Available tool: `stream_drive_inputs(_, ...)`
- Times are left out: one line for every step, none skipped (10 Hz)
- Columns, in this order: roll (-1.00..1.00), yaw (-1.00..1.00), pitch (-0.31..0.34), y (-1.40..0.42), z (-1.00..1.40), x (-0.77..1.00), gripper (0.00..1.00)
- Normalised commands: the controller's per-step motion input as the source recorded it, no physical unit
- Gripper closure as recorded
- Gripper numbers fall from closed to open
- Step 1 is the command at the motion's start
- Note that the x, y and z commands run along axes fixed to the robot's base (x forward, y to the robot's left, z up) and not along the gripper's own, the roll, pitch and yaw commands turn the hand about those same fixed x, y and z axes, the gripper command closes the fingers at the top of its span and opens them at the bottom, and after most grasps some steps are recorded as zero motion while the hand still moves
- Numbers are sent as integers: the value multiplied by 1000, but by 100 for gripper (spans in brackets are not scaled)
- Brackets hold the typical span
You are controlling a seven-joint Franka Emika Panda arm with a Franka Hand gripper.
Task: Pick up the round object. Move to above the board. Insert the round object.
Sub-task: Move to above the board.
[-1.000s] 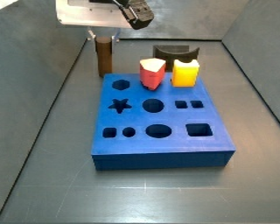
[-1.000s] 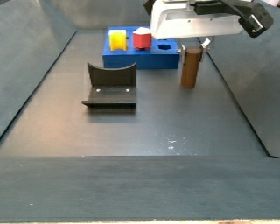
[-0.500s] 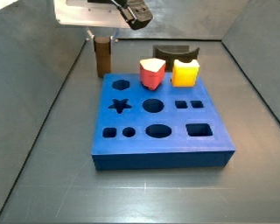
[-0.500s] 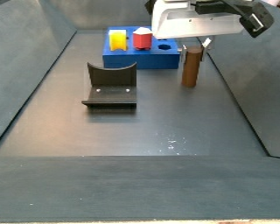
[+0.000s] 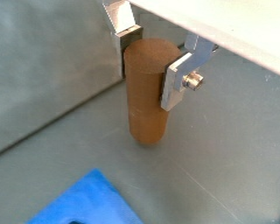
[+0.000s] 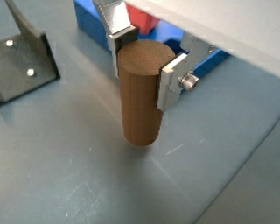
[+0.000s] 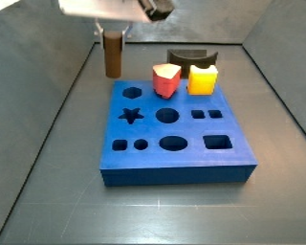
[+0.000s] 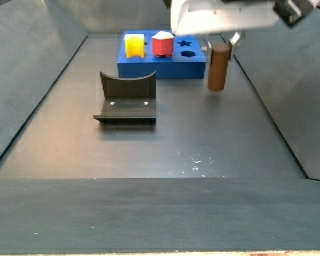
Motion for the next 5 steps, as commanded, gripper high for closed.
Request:
stream_drive_inputs(-128, 29, 275, -201, 1000, 91, 100)
stream_drive_inputs(-125, 31, 223, -196, 1000, 88, 100)
stream_drive_inputs(-116, 33, 163, -185, 1000, 83, 100)
stream_drive_inputs(-115, 34, 149, -178, 1000, 80, 100)
stream_drive_inputs(-102, 36, 143, -169, 1000, 78, 100)
